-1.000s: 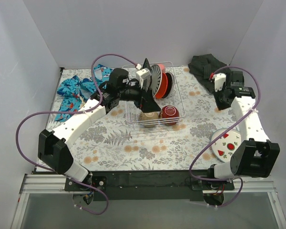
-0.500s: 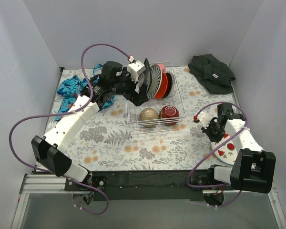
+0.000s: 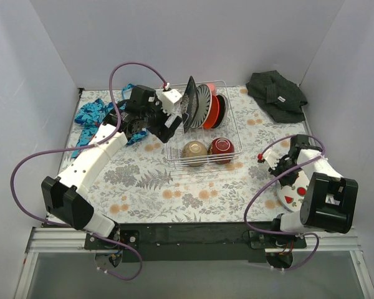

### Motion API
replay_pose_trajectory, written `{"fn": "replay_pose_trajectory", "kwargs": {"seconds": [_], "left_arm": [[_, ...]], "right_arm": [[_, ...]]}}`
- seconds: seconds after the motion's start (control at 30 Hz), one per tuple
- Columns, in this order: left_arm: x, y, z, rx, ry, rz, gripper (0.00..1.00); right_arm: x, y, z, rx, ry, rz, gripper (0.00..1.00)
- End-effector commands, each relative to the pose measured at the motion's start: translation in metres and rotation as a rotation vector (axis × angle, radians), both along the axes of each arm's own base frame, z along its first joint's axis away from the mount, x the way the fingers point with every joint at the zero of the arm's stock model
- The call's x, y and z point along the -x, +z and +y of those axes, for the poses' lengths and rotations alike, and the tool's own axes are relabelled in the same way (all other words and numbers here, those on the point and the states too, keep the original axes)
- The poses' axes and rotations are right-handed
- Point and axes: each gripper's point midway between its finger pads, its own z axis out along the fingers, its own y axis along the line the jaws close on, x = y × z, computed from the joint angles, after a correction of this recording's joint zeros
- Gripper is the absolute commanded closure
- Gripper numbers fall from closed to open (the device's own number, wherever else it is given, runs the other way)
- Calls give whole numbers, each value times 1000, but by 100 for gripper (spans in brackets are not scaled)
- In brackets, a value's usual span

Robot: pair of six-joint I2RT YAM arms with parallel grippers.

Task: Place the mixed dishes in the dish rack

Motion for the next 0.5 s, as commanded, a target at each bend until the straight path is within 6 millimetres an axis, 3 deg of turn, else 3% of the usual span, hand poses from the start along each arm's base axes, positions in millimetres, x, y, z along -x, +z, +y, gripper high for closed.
{"fn": "replay_pose_trajectory", "kwargs": {"seconds": [0.0,0.03,0.17,0.47], "left_arm": [[12,3,12,3,24,-6,2],[16,-7,15,-3,32,16,2],[30,-16,25,12,56,37,2],[56,-10,66,103,168,52,2]], "right_arm": [[16,-17,18,-73,277,29,99],[24,-15,26,-85,324,50,99],[43,-9,51,-139,502,84,99],[65,1,122,-221,764,120,99]]}}
